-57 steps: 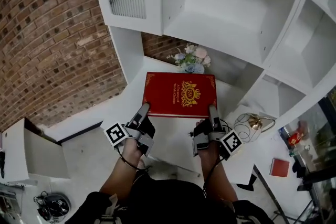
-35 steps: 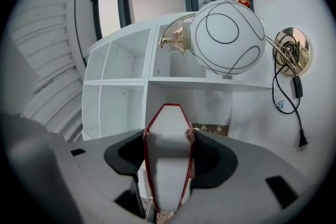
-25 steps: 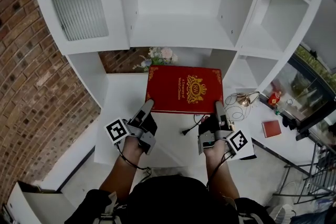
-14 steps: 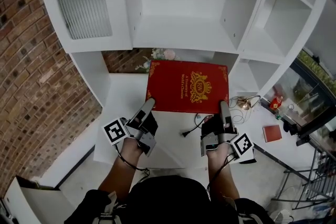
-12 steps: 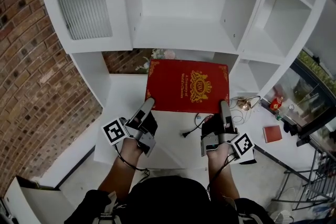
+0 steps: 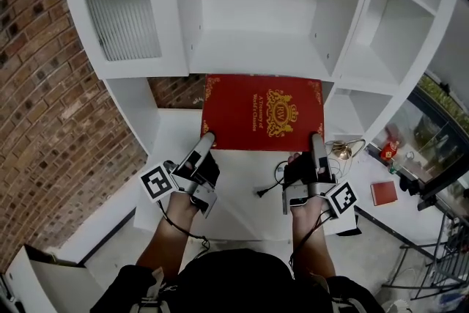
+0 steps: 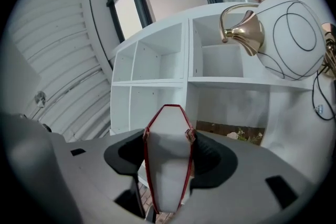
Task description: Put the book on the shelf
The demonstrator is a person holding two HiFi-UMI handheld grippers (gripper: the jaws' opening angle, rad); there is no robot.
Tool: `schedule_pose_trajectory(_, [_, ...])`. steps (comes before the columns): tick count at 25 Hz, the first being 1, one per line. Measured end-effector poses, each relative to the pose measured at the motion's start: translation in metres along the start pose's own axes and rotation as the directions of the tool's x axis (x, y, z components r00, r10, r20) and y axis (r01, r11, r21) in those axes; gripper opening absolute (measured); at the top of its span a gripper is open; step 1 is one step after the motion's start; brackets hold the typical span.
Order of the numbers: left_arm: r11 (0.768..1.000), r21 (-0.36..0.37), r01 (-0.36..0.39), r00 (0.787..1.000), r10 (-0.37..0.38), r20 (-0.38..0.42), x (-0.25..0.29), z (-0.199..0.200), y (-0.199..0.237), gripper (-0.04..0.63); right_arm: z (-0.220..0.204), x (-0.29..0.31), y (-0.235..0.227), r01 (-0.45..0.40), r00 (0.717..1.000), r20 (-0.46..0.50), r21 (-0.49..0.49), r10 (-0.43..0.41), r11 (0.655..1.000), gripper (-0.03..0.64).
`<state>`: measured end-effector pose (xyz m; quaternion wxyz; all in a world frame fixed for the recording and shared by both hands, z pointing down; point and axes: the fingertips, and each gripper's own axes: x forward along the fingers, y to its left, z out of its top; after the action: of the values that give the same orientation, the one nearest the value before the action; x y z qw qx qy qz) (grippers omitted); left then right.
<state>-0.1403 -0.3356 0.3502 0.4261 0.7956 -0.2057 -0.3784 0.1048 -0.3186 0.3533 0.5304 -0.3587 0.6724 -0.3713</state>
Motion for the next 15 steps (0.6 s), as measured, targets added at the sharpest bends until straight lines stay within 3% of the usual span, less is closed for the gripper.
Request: schedule_pose_trajectory(15, [0.999,0.042,0.016,0.996,-0.020,0.089,0.041,0.040,-0.006,0.265,0.009,0.061,0.003,-0.006,1.000,0.024,0.027,0.005,1.000,0.261])
